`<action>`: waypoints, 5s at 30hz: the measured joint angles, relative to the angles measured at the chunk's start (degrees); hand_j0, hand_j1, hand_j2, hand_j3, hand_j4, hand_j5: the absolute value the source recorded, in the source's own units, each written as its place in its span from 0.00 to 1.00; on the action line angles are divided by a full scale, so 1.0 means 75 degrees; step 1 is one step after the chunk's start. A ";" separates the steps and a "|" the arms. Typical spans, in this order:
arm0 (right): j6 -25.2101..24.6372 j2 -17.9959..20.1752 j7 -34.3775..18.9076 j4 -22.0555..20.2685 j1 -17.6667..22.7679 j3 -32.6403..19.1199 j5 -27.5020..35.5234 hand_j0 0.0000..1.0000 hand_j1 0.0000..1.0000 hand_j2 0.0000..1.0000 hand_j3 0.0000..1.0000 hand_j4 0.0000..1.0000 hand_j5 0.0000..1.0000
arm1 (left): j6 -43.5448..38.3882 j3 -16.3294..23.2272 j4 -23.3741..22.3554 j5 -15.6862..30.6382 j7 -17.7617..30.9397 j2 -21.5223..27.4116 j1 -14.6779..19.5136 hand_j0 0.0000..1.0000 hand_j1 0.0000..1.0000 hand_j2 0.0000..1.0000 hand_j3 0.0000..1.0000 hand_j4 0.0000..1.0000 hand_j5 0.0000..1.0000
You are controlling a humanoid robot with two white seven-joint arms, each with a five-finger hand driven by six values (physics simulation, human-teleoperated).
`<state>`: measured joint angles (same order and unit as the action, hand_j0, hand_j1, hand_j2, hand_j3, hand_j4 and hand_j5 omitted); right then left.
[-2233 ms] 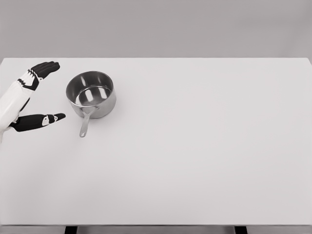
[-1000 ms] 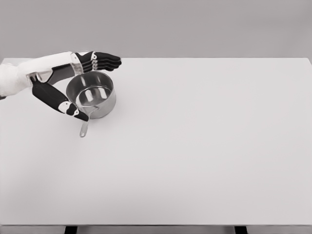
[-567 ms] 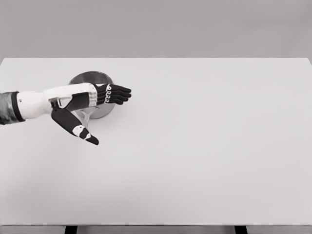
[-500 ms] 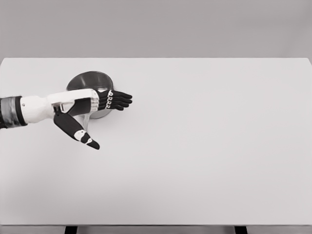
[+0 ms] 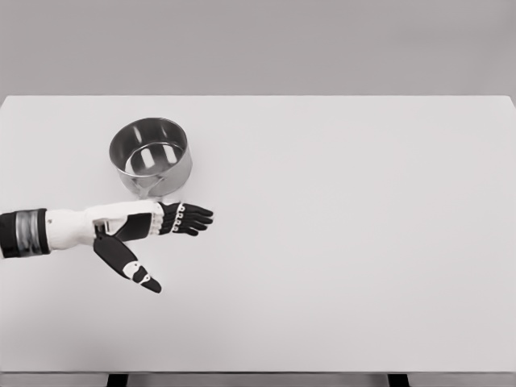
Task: Rotate pot handle
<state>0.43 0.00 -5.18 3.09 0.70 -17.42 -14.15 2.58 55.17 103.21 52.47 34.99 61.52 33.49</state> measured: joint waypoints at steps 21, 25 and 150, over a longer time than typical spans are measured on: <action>0.0000 0.0000 0.0000 -0.0002 0.0000 -0.0001 0.0000 1.00 1.00 1.00 1.00 1.00 1.00 | -0.0591 -0.0186 -0.0065 -0.0029 -0.0001 0.0249 -0.0304 1.00 1.00 1.00 1.00 1.00 1.00; 0.0000 0.0000 0.0000 -0.0001 0.0000 0.0000 0.0000 1.00 1.00 1.00 1.00 1.00 1.00 | -0.0599 -0.0230 -0.0074 -0.0081 0.0000 0.0305 -0.0434 1.00 1.00 1.00 1.00 1.00 1.00; -0.0001 0.0000 0.0000 -0.0001 0.0000 -0.0001 0.0000 1.00 1.00 1.00 1.00 1.00 1.00 | -0.0626 -0.2866 -0.2045 -0.2685 0.0001 0.1432 -0.1992 1.00 1.00 1.00 1.00 1.00 1.00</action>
<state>0.41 0.00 -5.18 3.08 0.70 -17.42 -14.15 -2.11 33.67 87.88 32.33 35.00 72.26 18.54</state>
